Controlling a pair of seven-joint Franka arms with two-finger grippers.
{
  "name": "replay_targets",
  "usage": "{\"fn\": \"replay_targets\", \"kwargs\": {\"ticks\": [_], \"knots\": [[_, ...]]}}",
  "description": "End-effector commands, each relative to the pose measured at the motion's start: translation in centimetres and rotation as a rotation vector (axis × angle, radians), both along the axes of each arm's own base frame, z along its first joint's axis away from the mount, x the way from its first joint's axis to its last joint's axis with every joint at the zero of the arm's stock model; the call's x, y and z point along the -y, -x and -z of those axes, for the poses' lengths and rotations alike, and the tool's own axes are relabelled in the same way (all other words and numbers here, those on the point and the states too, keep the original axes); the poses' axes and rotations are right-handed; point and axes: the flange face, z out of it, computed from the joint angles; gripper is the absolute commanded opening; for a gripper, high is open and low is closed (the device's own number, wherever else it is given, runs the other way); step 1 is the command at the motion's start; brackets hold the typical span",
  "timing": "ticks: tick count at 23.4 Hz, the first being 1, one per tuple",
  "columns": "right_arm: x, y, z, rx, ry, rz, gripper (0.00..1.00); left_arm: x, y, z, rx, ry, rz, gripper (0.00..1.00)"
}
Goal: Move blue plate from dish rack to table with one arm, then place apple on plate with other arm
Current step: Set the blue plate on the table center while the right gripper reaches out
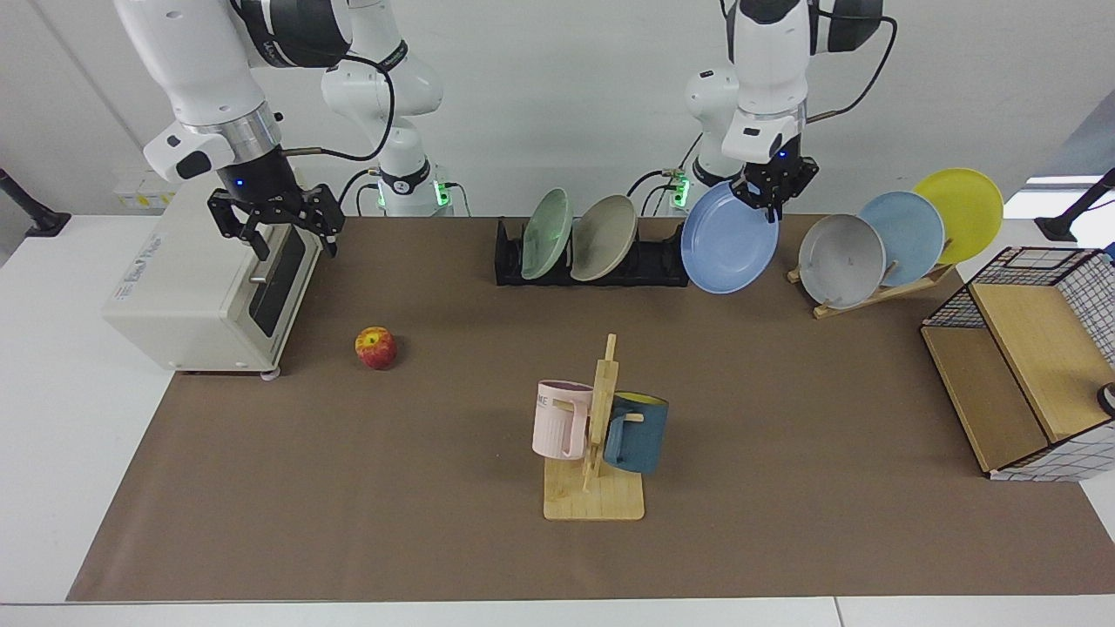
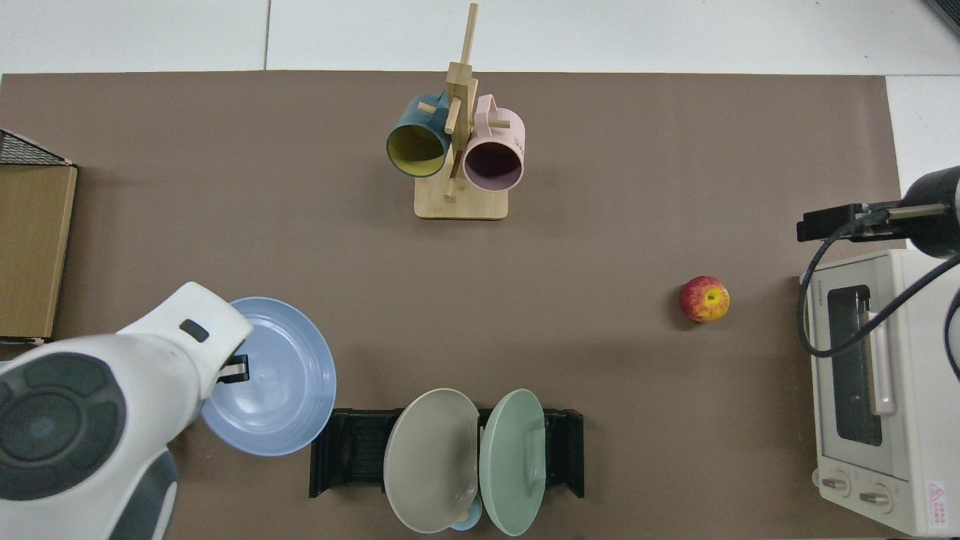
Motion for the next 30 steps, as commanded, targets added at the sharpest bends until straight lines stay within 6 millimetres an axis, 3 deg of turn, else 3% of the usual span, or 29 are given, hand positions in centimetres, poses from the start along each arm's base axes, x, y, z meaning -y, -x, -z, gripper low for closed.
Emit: {"fn": "replay_targets", "kwargs": {"ticks": [1,5,7,11,13,15,20,23,30], "knots": [[-1.0,-0.1,3.3,-0.001,0.002,-0.028,1.00,0.6,-3.6,2.7,0.016,0.222,-0.140,0.00],[-2.1,-0.2,8.0,-0.017,0.005,-0.048,1.00,1.8,-4.1,4.6,0.020,0.367,-0.179,0.00],[-2.0,-0.3,10.3,-0.055,0.006,-0.051,1.00,2.9,-5.4,7.3,0.017,0.413,-0.181,0.00],[-1.9,-1.0,15.2,-0.098,0.007,-0.042,1.00,5.8,-6.6,10.4,0.022,0.491,-0.171,0.00],[-1.9,-1.1,17.4,-0.095,0.008,-0.043,1.00,8.8,-6.7,13.8,-0.008,0.507,-0.151,0.00],[-1.9,-1.2,18.9,-0.090,0.008,-0.038,1.00,10.1,-7.0,16.6,0.005,0.526,-0.159,0.00],[-2.7,-0.7,22.6,-0.132,0.015,-0.054,1.00,11.4,-7.1,18.9,0.003,0.541,-0.156,0.00],[-2.8,-0.2,24.6,-0.135,0.017,-0.057,1.00,12.3,-6.2,20.3,0.006,0.541,-0.141,0.00],[-2.5,-0.3,28.0,-0.151,0.027,-0.061,1.00,12.7,-5.6,20.8,0.008,0.542,-0.156,0.00]]}}
